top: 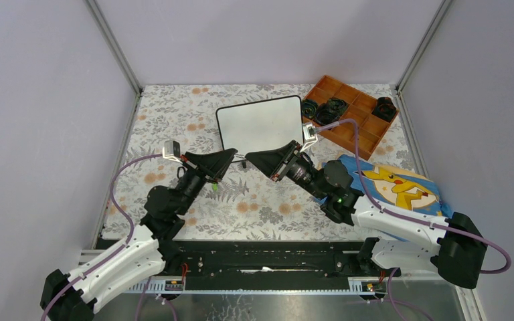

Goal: Write a sentence on the whiteboard
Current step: Adjust the whiteboard marker.

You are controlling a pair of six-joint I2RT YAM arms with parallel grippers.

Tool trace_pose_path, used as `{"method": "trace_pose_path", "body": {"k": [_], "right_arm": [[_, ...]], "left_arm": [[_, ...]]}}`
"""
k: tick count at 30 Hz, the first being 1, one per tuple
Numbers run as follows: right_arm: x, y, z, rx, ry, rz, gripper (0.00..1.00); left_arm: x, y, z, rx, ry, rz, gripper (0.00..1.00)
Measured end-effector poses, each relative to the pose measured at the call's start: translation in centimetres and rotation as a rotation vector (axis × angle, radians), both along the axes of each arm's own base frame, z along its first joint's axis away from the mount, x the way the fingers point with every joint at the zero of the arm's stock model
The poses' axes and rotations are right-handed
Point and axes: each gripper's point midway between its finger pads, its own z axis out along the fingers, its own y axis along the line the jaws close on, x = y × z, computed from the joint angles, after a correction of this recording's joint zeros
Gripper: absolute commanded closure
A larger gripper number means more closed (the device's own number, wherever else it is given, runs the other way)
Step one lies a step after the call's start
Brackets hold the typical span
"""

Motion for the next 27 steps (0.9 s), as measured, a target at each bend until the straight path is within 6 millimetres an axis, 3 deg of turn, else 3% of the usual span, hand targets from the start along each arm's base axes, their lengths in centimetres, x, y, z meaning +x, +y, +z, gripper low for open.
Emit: {"method": "trace_pose_path", "body": {"k": [3, 5, 9, 13, 19, 27], "right_arm": [[0.0, 0.0, 0.0, -0.001, 0.000, 0.000, 1.00], [0.0, 0.0, 0.0, -0.001, 0.000, -0.001, 1.00], [0.0, 0.0, -0.2, -0.008, 0.003, -0.001, 1.00], [-0.2, -0.5, -0.2, -0.033, -0.004, -0.012, 1.00], [-0.2, -3.0, 0.0, -0.115, -0.042, -0.096, 1.00], [0.5, -8.9, -0.4, -0.336, -0.086, -0.305, 1.00]], "left_arm": [[0.0, 0.0, 0.0, 0.000, 0.000, 0.000, 1.00], [0.0, 0.0, 0.0, 0.001, 0.001, 0.000, 0.84], [0.0, -0.1, -0.4, 0.019, 0.004, 0.004, 0.43], [0.0, -0.2, -1.2, 0.053, 0.025, 0.007, 0.23], [-0.4, 0.8, -2.2, 0.133, 0.036, 0.050, 0.15], [-1.0, 4.5, -1.8, 0.394, 0.008, 0.227, 0.11]]}}
